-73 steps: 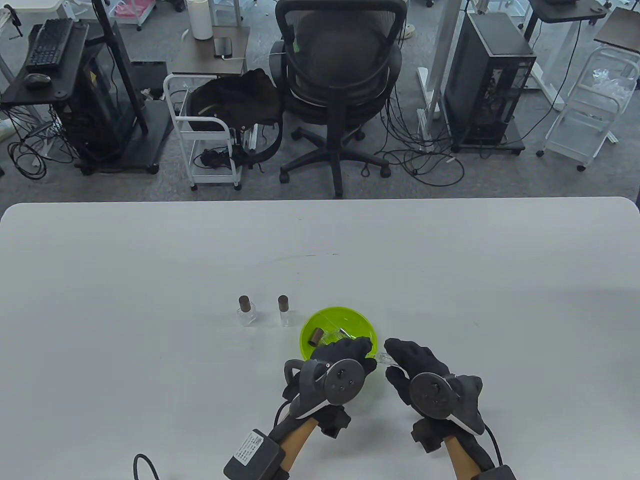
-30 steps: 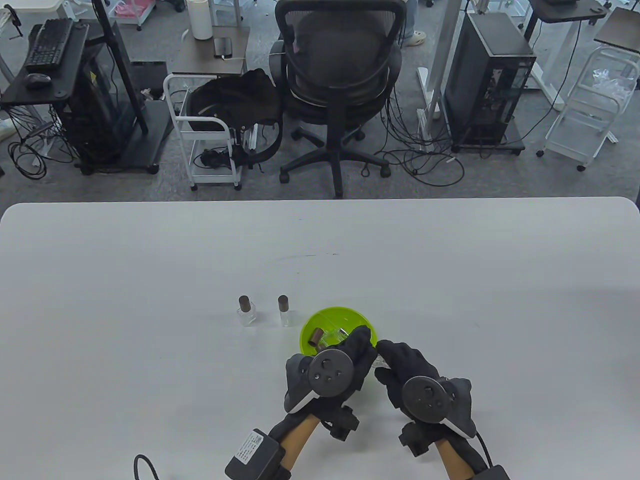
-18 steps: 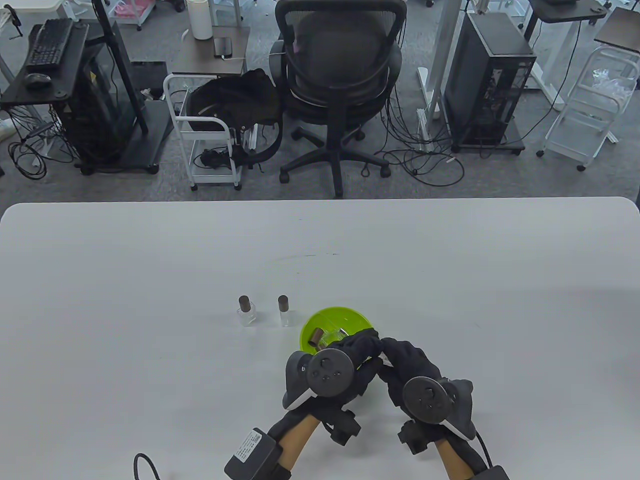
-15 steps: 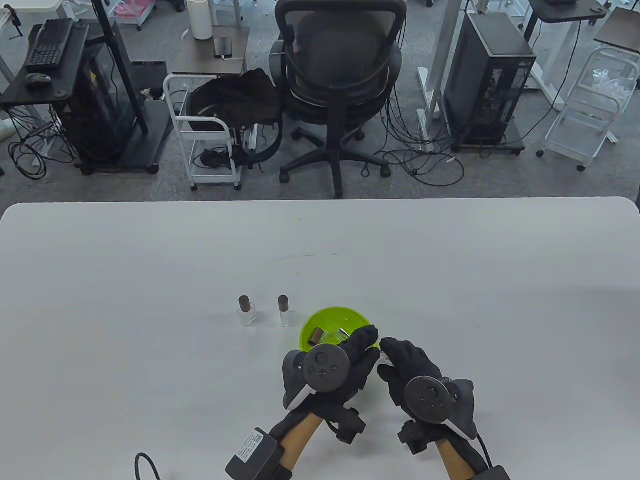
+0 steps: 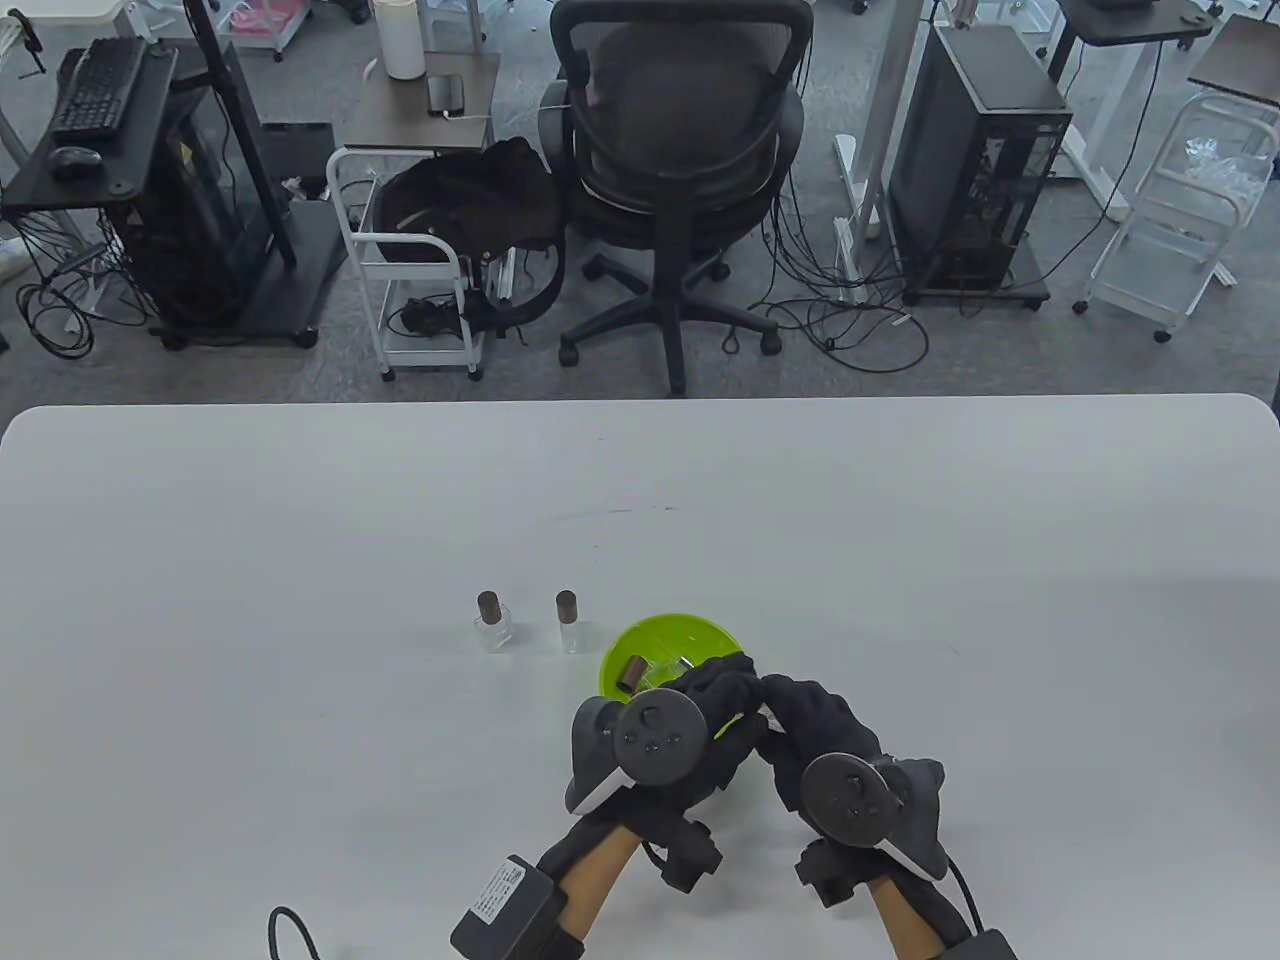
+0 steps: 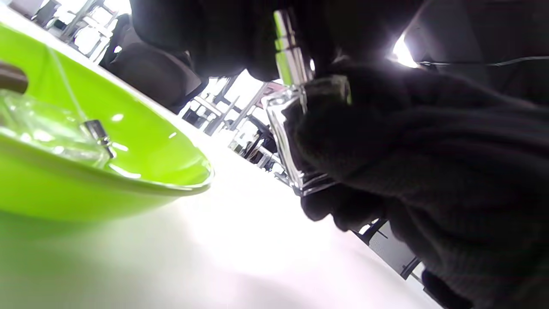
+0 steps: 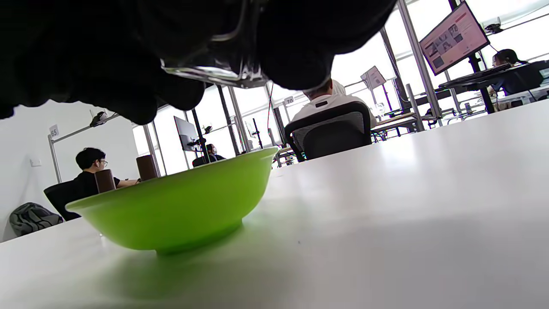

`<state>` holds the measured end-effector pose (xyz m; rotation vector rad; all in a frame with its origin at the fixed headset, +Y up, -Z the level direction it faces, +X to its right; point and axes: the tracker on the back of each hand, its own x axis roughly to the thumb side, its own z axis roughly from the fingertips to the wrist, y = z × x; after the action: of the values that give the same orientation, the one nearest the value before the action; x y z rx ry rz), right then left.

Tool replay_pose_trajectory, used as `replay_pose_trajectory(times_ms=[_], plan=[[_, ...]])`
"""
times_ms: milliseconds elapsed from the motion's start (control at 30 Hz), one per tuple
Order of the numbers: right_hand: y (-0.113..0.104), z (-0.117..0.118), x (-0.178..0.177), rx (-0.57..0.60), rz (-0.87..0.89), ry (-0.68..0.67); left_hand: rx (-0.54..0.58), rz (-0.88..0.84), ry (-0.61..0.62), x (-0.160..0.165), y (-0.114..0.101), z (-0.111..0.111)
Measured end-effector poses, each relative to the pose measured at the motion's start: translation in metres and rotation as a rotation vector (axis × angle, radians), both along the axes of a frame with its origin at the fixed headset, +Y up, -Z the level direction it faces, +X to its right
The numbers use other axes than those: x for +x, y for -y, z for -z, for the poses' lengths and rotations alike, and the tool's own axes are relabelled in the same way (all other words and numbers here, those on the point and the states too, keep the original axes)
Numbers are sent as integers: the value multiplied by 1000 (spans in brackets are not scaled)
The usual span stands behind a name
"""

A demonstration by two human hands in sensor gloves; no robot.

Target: Assemble perfume bottles from components

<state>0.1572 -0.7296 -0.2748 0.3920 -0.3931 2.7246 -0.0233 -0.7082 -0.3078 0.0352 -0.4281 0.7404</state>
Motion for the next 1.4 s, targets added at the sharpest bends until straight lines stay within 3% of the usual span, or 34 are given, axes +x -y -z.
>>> replay_pose_trajectory(times_ms=[33, 167, 233, 433, 533, 633, 733, 800, 1000, 1133, 1267, 1400], plan=[[-1, 0, 0, -2, 19, -3, -35, -6, -56, -1, 1, 1], [-2, -1, -1, 7, 16, 8, -99, 111, -71, 2, 0, 2], [-2, -1, -1, 1, 19, 7, -47, 138, -62, 3, -4, 0], [-3, -1, -3, -13, 64, 1, 68, 80, 82, 2, -6, -3], [-2, -2, -1, -3, 34, -1, 22, 8, 123, -1, -6, -1], [-3, -2, 0, -3, 40, -3, -43, -49, -32, -2, -3, 1], [-3, -1, -1, -1, 36, 0, -68, 87, -72, 1, -4, 1], [-4, 0, 0, -1, 43, 8, -22, 123, -91, 1, -7, -2], [-4, -1, -2, -1, 21, 0, 118, 142, 54, 3, -12, -6], [-5, -2, -2, 20, 16, -1, 93, 62, 47, -3, -11, -3], [-8, -3, -2, 37, 22, 4, -54, 79, -15, -3, -9, 0], [-6, -4, -4, 31, -10, -10, 14, 204, 7, 5, -13, -4]])
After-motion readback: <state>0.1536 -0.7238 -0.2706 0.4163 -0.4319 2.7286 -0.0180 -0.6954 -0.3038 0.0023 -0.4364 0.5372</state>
